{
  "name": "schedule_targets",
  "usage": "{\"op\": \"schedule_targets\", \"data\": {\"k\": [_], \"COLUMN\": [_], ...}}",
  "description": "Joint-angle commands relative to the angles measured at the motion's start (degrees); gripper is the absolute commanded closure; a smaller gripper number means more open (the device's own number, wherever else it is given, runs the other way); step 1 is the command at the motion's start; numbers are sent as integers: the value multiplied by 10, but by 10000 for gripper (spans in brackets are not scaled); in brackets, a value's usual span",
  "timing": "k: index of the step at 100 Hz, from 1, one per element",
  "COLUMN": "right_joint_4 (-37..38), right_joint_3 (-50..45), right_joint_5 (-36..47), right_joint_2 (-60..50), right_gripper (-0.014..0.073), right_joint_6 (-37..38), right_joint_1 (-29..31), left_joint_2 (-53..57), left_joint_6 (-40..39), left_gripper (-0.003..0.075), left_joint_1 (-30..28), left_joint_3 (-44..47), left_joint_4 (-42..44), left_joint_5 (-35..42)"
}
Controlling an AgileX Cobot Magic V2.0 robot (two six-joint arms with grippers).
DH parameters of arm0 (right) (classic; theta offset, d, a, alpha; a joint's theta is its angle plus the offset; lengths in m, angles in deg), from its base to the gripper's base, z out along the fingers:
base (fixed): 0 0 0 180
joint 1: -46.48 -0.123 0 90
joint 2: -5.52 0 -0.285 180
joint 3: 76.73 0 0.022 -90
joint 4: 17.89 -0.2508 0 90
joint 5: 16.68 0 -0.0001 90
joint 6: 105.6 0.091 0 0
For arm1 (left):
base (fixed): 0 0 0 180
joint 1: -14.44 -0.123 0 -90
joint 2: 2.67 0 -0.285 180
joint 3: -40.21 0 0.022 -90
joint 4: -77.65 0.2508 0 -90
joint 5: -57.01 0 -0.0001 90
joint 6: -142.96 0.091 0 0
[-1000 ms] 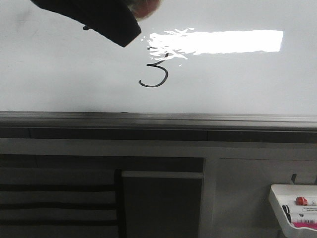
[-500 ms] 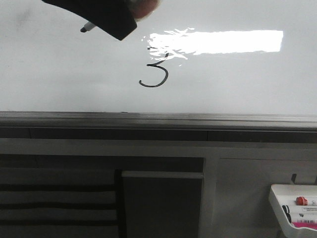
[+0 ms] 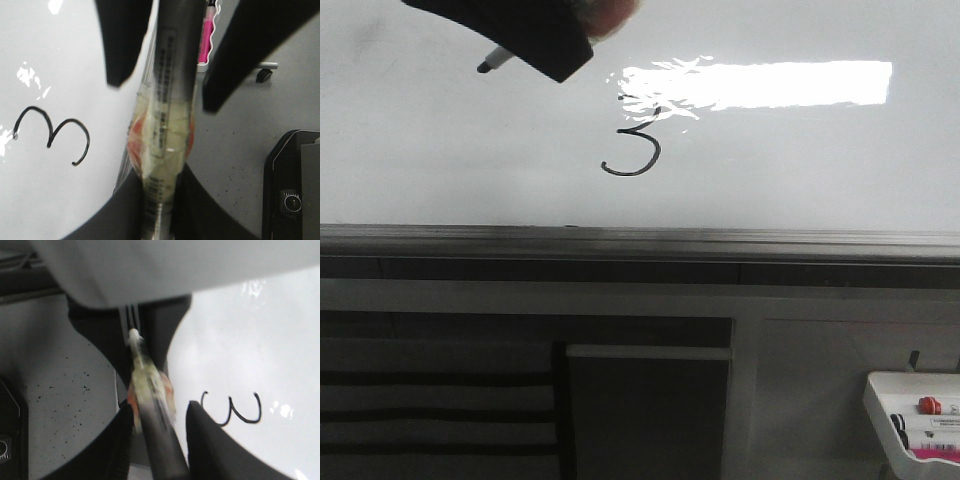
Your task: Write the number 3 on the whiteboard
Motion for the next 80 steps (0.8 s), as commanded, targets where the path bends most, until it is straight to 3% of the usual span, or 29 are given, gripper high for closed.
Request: {"op": "schedule_targets", "data": {"k": [1,22,32,41,56,80], "right_joint_4": [30,40,40,40,39,39], "right_joint_3": [27,28,28,28,28,27], "right_joint_5": [14,-34,-50,-61,-69,-69], "right_joint_2": [-51,-124,-140,-145,-144,-144], "right_gripper": [382,382,382,382,382,382], "right_joint_6": [68,148,151,152,155,155], "right_joint_1": [27,121,143,147,147,147], "left_joint_2": [15,15,16,18,6,-22], "left_joint_6": [-28,-158,-162,-147,-147,-122], "left_gripper": [739,739,739,739,739,739], "left_joint_1": [-23,-146,-207,-246,-260,-259], "left_joint_3": [-19,-10,25,74,141,147], "left_joint_4": [0,-3,-63,-136,-252,-259], "left_joint_5": [32,33,56,132,297,321]}}
